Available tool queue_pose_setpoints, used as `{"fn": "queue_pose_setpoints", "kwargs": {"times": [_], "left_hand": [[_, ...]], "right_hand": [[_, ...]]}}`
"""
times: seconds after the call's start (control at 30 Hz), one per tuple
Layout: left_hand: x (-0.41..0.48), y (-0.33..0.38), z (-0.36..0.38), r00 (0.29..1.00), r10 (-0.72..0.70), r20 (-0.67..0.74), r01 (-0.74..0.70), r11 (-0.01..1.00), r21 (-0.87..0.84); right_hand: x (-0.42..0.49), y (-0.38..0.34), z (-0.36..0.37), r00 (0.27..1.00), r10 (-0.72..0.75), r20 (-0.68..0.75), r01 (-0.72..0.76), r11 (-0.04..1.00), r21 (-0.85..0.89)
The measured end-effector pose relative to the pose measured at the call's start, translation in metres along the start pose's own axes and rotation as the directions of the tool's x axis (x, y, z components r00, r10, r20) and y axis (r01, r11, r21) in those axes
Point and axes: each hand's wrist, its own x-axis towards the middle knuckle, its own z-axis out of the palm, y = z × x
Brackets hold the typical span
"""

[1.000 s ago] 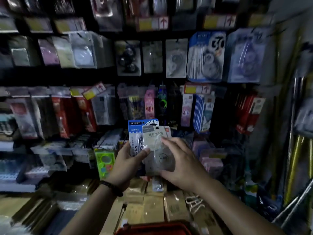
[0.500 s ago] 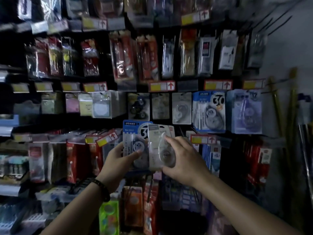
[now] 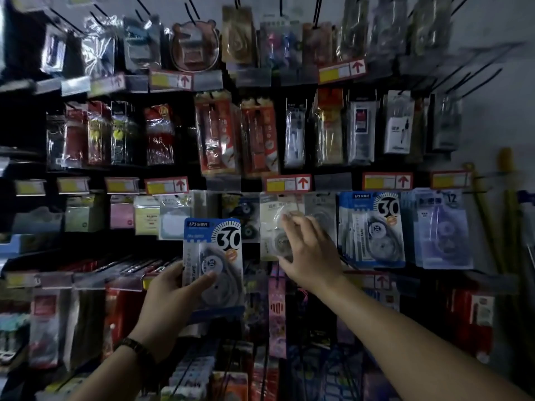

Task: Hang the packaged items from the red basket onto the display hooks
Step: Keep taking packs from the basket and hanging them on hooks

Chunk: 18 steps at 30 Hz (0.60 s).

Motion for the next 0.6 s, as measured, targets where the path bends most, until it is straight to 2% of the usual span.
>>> {"fn": "queue_pose_setpoints", "kwargs": {"times": [0.2,0.6], "left_hand": [[0.01,-0.008,0.004,1.0,-0.01,0.023,0.01,1.0,0.007],[0.02,-0.009,0.019,0.996,-0.04,0.075,0.043,0.998,-0.05]], "right_hand": [[0.017,0.005,0.014,0.999,-0.038,-0.02,0.036,0.995,-0.089],[0.046,-0.006,0.022,0.979,0.096,0.18,-0.069,0.986,-0.154]]}}
